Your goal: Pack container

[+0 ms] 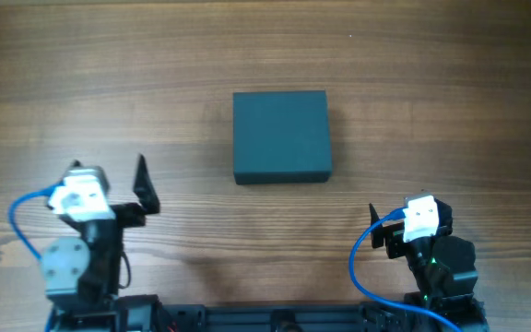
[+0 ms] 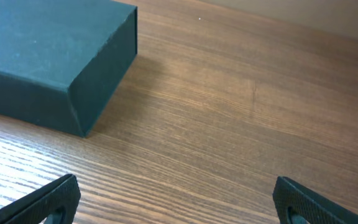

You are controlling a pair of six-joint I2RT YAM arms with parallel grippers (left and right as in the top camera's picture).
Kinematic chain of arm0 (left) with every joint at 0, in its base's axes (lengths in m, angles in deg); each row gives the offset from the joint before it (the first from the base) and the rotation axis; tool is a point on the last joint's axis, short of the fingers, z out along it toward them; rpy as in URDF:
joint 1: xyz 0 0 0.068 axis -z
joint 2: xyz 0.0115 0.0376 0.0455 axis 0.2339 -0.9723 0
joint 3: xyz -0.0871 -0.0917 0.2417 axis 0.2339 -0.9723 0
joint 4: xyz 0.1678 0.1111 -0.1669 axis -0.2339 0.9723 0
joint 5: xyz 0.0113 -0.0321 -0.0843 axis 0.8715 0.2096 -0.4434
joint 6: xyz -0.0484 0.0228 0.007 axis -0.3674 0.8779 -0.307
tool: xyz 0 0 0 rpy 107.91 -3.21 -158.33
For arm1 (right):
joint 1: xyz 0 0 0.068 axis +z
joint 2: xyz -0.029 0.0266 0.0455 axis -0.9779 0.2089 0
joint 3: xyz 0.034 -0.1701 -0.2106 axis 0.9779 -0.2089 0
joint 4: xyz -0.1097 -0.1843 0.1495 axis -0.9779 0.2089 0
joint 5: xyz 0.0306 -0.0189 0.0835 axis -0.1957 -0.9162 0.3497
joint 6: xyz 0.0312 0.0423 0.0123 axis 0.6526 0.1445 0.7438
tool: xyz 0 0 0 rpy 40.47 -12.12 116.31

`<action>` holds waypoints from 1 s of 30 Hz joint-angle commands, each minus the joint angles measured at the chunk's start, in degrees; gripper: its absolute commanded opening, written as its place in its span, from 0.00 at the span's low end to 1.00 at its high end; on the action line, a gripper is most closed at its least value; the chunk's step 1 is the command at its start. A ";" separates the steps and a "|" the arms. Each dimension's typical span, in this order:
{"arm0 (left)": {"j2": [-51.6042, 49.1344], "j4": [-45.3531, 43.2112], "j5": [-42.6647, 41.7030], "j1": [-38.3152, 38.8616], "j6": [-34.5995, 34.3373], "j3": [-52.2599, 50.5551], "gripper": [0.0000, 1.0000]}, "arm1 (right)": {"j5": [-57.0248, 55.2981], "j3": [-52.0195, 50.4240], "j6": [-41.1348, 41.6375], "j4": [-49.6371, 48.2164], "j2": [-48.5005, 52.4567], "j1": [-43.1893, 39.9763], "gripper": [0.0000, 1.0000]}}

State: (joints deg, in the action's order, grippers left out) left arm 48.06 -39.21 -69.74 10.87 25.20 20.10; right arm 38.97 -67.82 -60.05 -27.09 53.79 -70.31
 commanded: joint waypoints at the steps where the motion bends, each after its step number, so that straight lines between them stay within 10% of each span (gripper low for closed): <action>1: 6.36 -1.18 -4.28 0.31 0.04 -9.53 1.00 | 0.94 -0.28 -0.33 -0.24 -0.74 -0.55 1.00; 30: 18.08 -1.22 -3.43 0.31 0.07 -24.96 1.00 | 0.94 -0.28 -0.33 -0.22 -0.74 -0.55 1.00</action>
State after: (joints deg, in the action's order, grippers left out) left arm 65.46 -40.22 -72.91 10.87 25.20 -4.34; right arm 38.97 -67.87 -60.23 -27.18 53.79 -70.31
